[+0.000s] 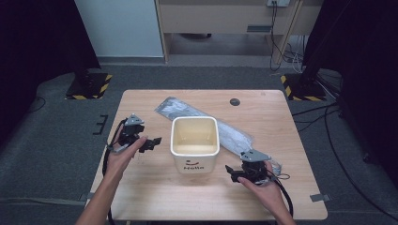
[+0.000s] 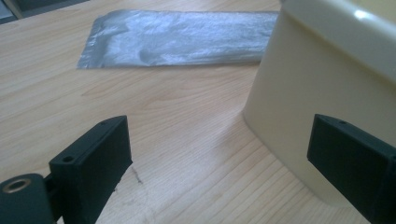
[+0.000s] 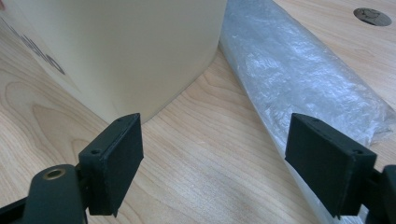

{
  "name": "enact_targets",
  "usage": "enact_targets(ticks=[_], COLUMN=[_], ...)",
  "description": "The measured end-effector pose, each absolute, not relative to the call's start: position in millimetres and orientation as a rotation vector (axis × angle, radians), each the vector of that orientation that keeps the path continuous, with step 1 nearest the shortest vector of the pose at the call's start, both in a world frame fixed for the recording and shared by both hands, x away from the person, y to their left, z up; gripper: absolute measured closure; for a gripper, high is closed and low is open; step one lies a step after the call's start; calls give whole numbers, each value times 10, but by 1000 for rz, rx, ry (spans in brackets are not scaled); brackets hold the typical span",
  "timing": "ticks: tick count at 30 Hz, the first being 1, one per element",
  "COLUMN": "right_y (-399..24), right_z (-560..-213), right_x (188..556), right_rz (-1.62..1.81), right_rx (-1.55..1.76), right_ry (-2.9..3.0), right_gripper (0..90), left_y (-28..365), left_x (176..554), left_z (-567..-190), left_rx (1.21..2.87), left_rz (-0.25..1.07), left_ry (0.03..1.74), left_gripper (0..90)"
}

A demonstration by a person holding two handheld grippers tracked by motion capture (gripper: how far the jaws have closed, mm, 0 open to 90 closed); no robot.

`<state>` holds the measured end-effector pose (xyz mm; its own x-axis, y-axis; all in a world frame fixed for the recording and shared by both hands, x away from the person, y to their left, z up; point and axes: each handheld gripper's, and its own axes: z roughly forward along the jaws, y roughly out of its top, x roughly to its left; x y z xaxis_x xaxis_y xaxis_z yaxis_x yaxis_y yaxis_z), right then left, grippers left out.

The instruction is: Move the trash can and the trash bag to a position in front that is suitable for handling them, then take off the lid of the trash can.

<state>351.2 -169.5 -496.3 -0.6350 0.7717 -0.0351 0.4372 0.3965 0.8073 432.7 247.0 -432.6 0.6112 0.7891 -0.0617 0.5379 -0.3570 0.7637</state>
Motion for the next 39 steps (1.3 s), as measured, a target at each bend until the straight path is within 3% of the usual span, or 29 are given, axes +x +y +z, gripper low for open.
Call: enact_targets(ticks=[14, 19, 25, 39], right_y=[-1633, -1591, -1488, -1206], right_z=[-4925, -4899, -4881, -4929], right_x=[3448, 3429, 3398, 3394], right_rz=[1136, 1144, 1151, 1168], right_rx=[1000, 975, 946, 861], right_ry=[2263, 2271, 2290, 2343], right_gripper=[190, 190, 202, 316], left_y=[2235, 2121, 1971, 1741], left_x=[4463, 4505, 4583, 4718], left_z=[-3869, -3781, -3758, -3925], left_rx=[1952, 1975, 2003, 2078], left_rz=[472, 439, 449, 430], left_ry=[1012, 1005, 986, 987], left_gripper=[89, 161, 169, 403])
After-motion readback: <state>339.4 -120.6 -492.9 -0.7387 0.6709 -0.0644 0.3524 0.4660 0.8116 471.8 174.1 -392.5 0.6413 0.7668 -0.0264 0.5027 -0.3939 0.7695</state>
